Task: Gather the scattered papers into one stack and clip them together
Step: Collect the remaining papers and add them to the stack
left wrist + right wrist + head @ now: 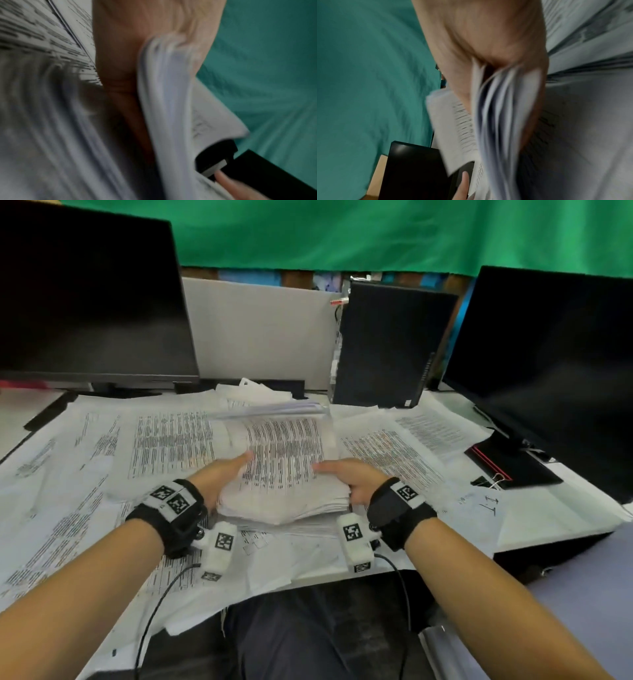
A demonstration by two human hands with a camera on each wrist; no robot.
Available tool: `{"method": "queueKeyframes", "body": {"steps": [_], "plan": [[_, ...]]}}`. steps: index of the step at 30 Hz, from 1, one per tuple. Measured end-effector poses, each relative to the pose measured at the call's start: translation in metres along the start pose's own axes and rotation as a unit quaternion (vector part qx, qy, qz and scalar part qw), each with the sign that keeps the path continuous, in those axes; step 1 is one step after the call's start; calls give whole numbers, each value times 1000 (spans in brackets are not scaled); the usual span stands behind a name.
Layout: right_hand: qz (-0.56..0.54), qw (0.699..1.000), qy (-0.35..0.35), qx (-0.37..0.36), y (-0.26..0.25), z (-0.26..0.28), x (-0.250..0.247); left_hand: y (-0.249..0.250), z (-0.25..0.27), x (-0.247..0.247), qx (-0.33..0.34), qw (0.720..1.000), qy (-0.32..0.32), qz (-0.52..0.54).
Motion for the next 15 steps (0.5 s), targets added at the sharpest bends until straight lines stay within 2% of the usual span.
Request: {"method": "queueKeyframes", "body": {"steps": [3, 6, 8, 10, 11, 13, 15], "plan": [[-51, 999, 7, -2, 8, -5, -4, -1, 4, 3, 40, 997, 52, 41], [-122, 992, -34, 14, 9, -3, 0, -3, 2, 7, 69, 995, 33, 62], [-70, 997, -27, 17, 8, -3, 1, 0, 4, 9, 111, 992, 32, 52], [-6, 1000, -4, -15, 7, -5, -4, 1, 7, 7, 157, 986, 39, 40], [12, 999, -14, -28, 5, -6, -6, 1, 9, 3, 179, 982, 43, 37], [16, 996, -49, -66, 2, -7, -10, 4, 16, -5, 216, 974, 41, 58], [1, 991, -60, -118, -11, -3, -13, 12, 25, -8, 235, 964, -2, 121]]}}
Point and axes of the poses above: each hand's wrist, its own z-axis away from the middle knuckle, its own x-axis out of the palm, y = z × x, the point moved 3 cm from there along -z, towards the middle knuckle, and after that the axes turned 7 degrees about -y, right-handed, at the moved point
